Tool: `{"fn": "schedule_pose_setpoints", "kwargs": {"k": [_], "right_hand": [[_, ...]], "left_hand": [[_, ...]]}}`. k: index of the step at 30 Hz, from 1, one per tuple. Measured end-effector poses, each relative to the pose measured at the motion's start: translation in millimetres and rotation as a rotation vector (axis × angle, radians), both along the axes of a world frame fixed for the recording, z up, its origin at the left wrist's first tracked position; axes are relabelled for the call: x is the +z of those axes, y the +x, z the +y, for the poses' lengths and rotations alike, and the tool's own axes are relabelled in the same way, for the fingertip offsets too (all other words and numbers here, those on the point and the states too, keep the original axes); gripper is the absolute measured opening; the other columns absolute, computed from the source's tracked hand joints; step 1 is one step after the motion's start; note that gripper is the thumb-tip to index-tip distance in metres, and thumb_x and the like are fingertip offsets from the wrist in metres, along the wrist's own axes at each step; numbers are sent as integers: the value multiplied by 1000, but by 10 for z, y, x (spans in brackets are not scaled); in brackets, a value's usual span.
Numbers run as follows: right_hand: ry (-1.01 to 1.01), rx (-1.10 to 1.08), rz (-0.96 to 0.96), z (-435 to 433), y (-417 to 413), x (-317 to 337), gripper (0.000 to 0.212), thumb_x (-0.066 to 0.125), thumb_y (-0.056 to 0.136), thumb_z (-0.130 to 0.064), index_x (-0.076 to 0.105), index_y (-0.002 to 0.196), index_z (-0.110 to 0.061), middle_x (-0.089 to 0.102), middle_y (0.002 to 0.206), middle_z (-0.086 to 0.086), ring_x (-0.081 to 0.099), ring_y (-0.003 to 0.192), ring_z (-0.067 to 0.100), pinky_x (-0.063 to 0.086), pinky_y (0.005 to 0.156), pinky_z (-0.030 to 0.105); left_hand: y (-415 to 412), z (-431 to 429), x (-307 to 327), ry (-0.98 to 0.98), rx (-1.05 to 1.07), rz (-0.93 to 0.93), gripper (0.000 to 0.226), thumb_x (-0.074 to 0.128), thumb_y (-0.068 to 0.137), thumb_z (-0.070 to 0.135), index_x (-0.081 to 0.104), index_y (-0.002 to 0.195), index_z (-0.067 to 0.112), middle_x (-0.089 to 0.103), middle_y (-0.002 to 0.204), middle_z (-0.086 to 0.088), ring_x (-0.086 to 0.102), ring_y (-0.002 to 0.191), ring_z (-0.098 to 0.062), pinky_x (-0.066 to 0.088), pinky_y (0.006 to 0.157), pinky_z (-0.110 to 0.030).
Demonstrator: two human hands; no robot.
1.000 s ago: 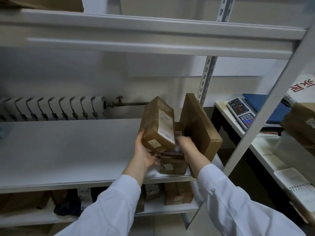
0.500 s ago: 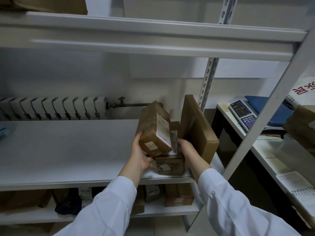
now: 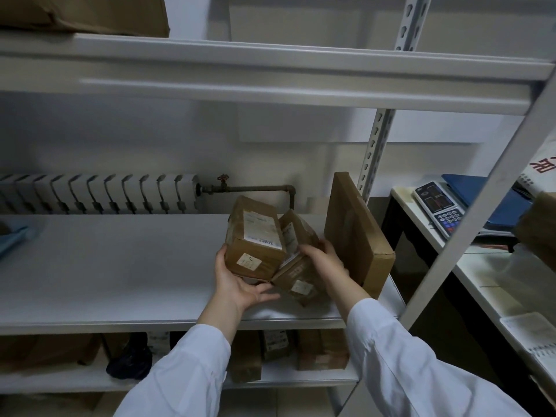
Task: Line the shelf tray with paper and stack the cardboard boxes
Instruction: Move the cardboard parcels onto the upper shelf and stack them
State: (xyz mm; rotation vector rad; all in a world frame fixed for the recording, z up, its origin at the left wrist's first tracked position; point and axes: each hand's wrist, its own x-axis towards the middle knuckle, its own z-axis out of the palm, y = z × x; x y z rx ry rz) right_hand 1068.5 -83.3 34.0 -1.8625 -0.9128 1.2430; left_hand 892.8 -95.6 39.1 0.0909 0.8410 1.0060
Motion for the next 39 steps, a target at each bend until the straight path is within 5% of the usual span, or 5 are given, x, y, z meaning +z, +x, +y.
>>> {"fn": "schedule_pose_setpoints", "kwargs": {"k": [3, 11, 20, 29, 39], "right_hand": [[-19, -42, 102, 6, -22, 52, 104, 67, 52, -64, 26, 142, -34, 53, 127, 10, 52, 115, 33, 46, 96, 48], [68, 60, 240, -75, -212, 416, 42, 57, 87, -44, 61, 111, -10, 69, 93, 9, 65, 88, 26, 50, 82, 36], [248, -49, -27, -306, -493, 747, 72, 60, 44, -76, 65, 93, -24, 72, 91, 2, 66, 96, 28, 49, 94, 46], [398, -19, -391, -840, -979, 1448, 62, 59, 68, -70, 64, 117, -33, 54, 127, 4, 33, 125, 35, 38, 97, 43], [596, -35, -683, -1548, -1624, 2147, 52, 58, 74, -64, 63, 116, -34, 45, 131, 0, 35, 124, 31, 34, 101, 43]], "left_hand": [[-82, -14, 39, 8, 7, -19, 83, 43, 74, 74, 40, 140, 23, 38, 142, -25, 39, 123, -55, 16, 104, -71], [-321, -162, 253, 47, 89, -103, 77, 44, 75, 73, 43, 134, 25, 43, 135, -24, 46, 116, -52, 27, 101, -69], [-523, -456, 615, 171, 156, -189, 64, 54, 77, 60, 57, 121, 13, 53, 126, -22, 48, 114, -44, 39, 95, -62], [-963, -877, 939, 233, 62, -216, 78, 60, 73, 60, 47, 130, 8, 47, 130, -27, 44, 117, -52, 32, 100, -67], [-1507, -1472, 1420, 425, 9, -378, 71, 55, 77, 58, 54, 120, 1, 49, 126, -33, 36, 121, -59, 20, 104, -68]]}}
